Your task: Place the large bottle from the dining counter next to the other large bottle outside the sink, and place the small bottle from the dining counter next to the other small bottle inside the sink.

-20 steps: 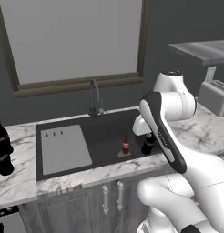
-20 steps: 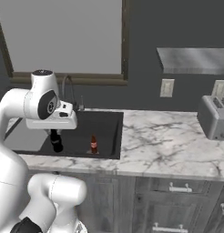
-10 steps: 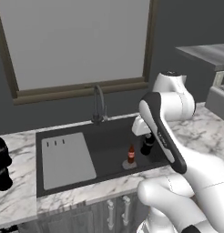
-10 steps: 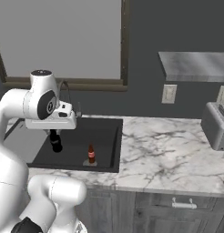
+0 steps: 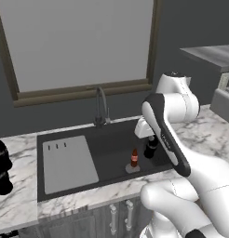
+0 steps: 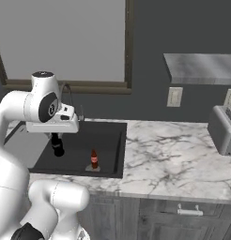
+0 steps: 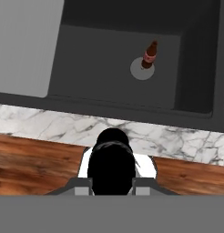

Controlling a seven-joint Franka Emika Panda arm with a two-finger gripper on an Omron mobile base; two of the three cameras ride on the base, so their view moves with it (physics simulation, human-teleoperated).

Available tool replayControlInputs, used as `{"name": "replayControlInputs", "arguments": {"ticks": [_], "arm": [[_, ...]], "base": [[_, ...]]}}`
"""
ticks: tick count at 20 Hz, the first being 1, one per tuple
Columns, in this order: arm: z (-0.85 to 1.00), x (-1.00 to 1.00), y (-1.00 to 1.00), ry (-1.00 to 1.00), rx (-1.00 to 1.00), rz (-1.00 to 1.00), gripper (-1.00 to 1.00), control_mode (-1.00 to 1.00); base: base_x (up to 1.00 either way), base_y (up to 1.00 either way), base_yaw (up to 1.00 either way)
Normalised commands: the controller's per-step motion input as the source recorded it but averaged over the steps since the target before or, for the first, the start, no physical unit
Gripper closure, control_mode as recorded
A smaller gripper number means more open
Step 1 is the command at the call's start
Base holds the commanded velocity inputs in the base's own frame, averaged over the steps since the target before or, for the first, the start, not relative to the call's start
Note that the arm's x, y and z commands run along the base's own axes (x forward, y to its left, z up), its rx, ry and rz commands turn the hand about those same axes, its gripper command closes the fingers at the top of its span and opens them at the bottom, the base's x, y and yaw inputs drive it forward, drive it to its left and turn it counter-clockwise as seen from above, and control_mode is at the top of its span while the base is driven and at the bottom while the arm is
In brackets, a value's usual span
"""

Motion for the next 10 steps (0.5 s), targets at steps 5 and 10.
{"name": "replayControlInputs", "arguments": {"ticks": [5,10], "arm": [[0.00,0.00,0.00,0.00,0.00,0.00,1.00,1.00],[0.00,0.00,0.00,0.00,0.00,0.00,1.00,1.00]], "base": [[0.00,0.00,0.00],[0.00,0.00,0.00]]}}
